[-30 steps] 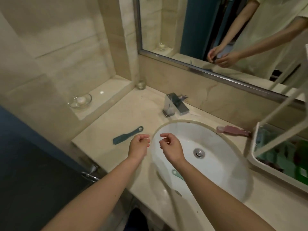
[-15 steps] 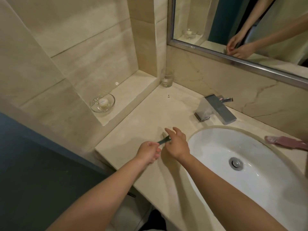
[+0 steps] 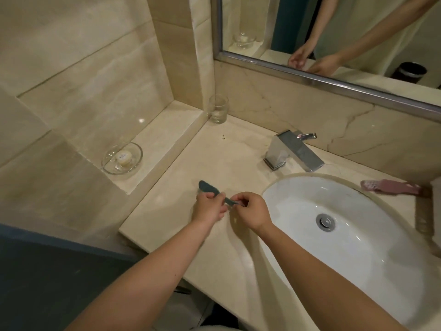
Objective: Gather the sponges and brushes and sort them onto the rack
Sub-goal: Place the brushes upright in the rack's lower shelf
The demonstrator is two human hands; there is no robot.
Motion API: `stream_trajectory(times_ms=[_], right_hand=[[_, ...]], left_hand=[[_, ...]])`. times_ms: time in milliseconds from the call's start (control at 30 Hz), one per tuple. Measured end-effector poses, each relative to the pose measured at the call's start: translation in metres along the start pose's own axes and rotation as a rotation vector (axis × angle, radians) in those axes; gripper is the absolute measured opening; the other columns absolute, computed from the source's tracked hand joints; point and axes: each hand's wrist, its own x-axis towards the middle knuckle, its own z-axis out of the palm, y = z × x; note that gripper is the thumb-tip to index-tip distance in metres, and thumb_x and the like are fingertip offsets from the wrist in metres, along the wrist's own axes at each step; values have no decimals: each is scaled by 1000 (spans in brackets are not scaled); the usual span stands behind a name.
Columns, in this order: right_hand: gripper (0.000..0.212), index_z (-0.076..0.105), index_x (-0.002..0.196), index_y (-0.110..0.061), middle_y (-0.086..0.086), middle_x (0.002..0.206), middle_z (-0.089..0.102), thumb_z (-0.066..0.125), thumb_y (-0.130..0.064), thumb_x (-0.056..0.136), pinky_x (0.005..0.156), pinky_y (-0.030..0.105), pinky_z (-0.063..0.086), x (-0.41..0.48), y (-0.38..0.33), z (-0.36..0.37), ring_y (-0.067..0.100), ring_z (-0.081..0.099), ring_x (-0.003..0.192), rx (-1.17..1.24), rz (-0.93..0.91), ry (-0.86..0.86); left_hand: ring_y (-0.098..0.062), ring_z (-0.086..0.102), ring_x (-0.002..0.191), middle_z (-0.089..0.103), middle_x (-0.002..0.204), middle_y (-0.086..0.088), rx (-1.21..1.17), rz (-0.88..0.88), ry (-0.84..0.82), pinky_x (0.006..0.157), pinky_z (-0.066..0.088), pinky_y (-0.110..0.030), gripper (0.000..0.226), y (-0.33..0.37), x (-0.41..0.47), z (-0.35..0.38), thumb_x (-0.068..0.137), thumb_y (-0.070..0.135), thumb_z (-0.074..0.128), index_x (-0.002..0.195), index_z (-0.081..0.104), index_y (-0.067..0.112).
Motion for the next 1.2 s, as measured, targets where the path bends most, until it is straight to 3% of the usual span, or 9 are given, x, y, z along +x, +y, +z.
stream_trajectory(times_ms=[67, 133, 333, 433, 567, 767, 833, 967, 1200], right_hand=[[26, 73, 81, -21, -6, 76, 67, 59, 0, 78, 62, 15, 46, -8, 4, -11, 3, 57, 66, 99, 25, 24], [25, 74, 84, -19, -3, 74, 64, 63, 2, 78, 60, 12, 45, -18, 9, -26, 2, 53, 60, 179, 60, 37], [10, 74, 86, -15, 8, 82, 71, 75, -8, 80, 62, 14, 47, -49, 30, -79, 9, 59, 69, 383, 159, -27], [12, 71, 90, -13, 3, 78, 66, 63, -5, 85, 53, 11, 42, -61, 58, -99, 8, 56, 63, 395, 280, 134], [20, 68, 91, -16, -2, 76, 61, 56, -2, 83, 68, 21, 46, -77, 103, -114, 15, 56, 71, 191, 452, 274], [31, 63, 116, -25, -5, 108, 61, 57, -18, 85, 96, 33, 46, -96, 154, -112, 20, 55, 112, -165, 587, 67], [40, 58, 125, -28, -3, 123, 58, 56, -22, 86, 98, 34, 43, -100, 163, -108, 22, 48, 124, -302, 617, 10], [23, 58, 104, -21, -1, 106, 57, 47, -18, 84, 93, 39, 45, -104, 177, -103, 29, 47, 119, -508, 560, -82], [37, 51, 125, -21, 5, 131, 49, 44, -22, 89, 111, 51, 26, -106, 198, -97, 29, 29, 137, -631, 597, -171]], left_hand=[[-22, 72, 73, 72, 88, -14, -17, -21, 21, 69, 59, -36, 39, 4, 3, 15, 83, 26, 66, 112, 54, 3], [-28, 72, 75, 73, 90, -16, -30, -17, 5, 65, 57, -36, 49, 7, 4, 33, 78, 22, 67, 119, 49, 0], [-26, 64, 61, 65, 74, -3, 161, 87, -85, 65, 56, -38, 9, -5, -8, 91, 84, 8, 45, 90, 46, 15], [-15, 44, 49, 51, 73, -3, 194, 30, -229, 48, 44, -27, 14, -14, -20, 117, 94, 11, 34, 95, 47, 14], [-13, 31, 45, 43, 67, -3, 287, -69, -339, 39, 24, -19, 14, -25, -35, 137, 94, 11, 33, 93, 47, 13], [-12, 27, 45, 40, 66, -3, 349, -178, -409, 42, 19, -20, 18, -45, -46, 148, 93, 12, 33, 101, 49, 11], [-12, 27, 45, 39, 66, -2, 373, -187, -425, 42, 20, -21, 18, -52, -47, 150, 93, 13, 34, 101, 49, 11], [-12, 27, 45, 40, 67, -2, 408, -198, -449, 41, 20, -20, 21, -60, -47, 155, 92, 13, 33, 105, 49, 10], [-13, 28, 47, 43, 70, -3, 445, -197, -494, 41, 21, -20, 18, -67, -52, 166, 92, 11, 34, 102, 49, 10]])
